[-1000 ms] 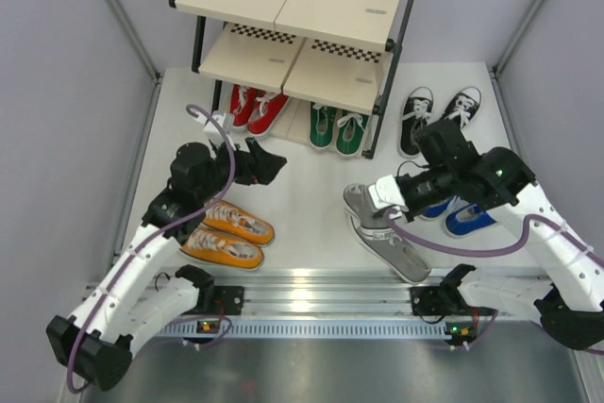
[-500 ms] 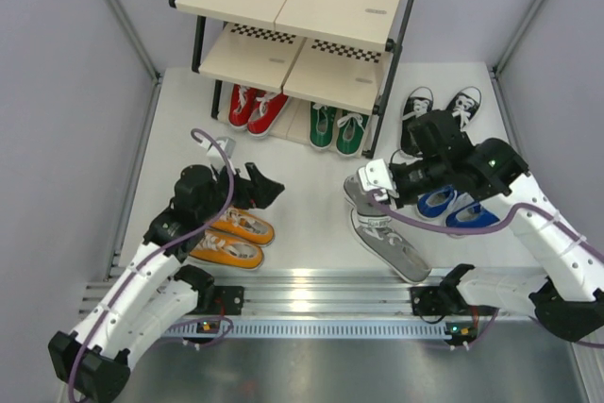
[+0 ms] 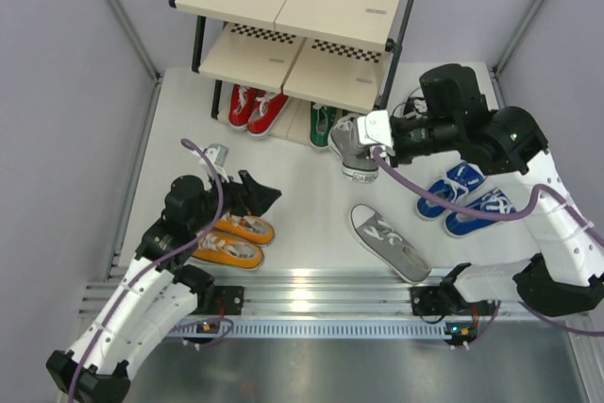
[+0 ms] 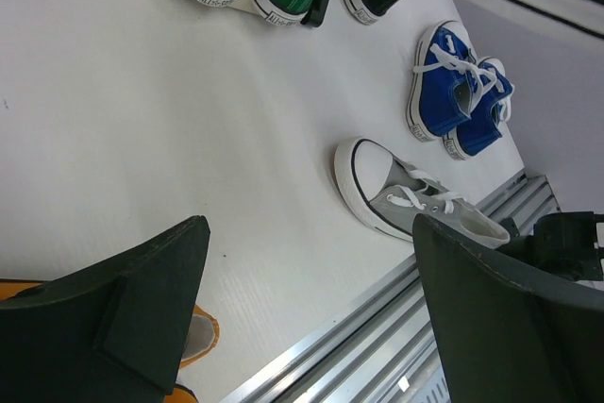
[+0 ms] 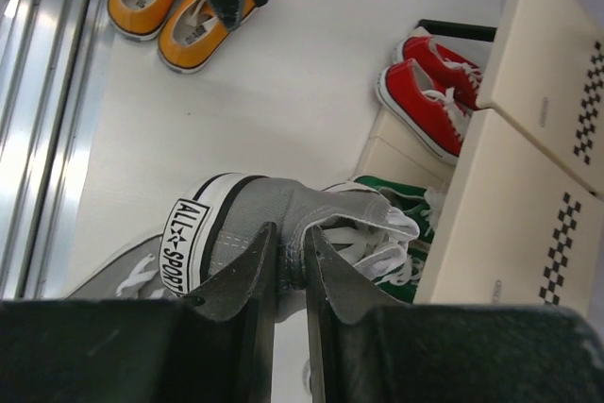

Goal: Place and organize the shoes onto the shoe shelf
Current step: Place the shoe at the shoe shelf.

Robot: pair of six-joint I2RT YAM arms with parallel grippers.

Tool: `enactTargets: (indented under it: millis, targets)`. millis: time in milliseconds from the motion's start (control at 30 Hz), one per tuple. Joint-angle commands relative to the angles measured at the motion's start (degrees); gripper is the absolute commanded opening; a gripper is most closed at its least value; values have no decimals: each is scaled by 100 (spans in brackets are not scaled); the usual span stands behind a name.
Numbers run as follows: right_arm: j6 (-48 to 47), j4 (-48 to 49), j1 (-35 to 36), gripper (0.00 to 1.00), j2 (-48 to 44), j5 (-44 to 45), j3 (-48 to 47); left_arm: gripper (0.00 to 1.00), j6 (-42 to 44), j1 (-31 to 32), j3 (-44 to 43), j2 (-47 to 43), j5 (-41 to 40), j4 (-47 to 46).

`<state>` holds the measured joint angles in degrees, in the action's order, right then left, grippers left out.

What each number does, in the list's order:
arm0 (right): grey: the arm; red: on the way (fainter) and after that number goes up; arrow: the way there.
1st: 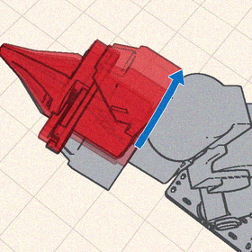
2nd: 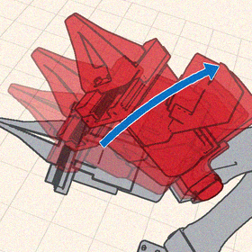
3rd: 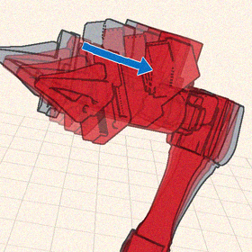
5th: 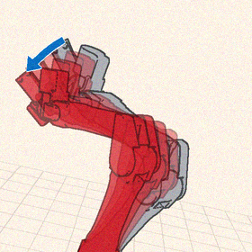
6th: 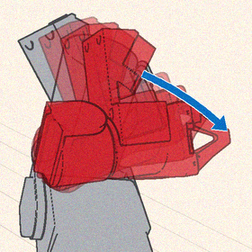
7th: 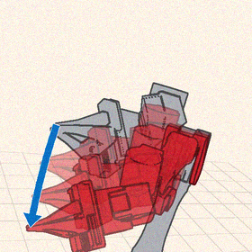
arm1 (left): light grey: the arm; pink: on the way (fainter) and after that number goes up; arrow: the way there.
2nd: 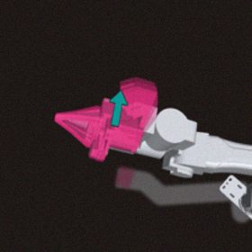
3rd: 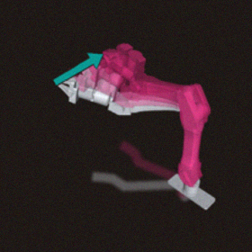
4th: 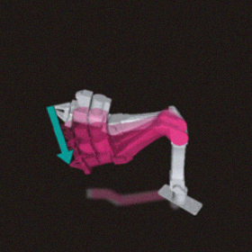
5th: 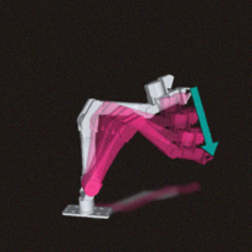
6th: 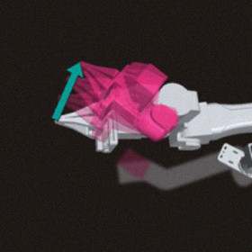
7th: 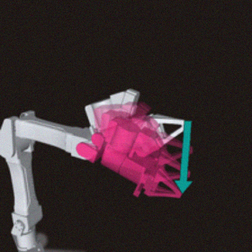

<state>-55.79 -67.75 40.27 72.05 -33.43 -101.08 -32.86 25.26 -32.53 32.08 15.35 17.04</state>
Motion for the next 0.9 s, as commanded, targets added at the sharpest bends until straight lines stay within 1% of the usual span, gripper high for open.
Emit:
enactTargets:
  millis: [0,367,500,533,633,667,733,767,867]
  targets:
    - [103,850,16,0,220,152,-772,94,17,-3,19,-61,73,-34]
    - [-10,1491,25,0,1249,1233,-2371,94,25,-3,10,-114,126,-25]
    - [-213,1773,16,0,1522,1804,-2443,94,52,-3,1,-123,126,1]
    - [-265,1843,7,0,1548,2049,-2400,94,52,-3,-7,-123,126,1]
    - [-301,2317,-98,0,1514,2340,-1865,94,52,-12,19,-131,143,1]
    - [-310,2475,-125,0,1496,2411,-1471,94,52,-3,19,-123,152,10]
    - [-327,2880,-230,0,1435,2560,-1126,94,52,-3,45,-131,143,1]
    - [-414,3064,-256,0,1400,2639,-716,94,69,-3,54,-140,152,1]
    - [-564,3557,-353,0,1303,2745,-64,94,87,-3,63,-149,170,1]
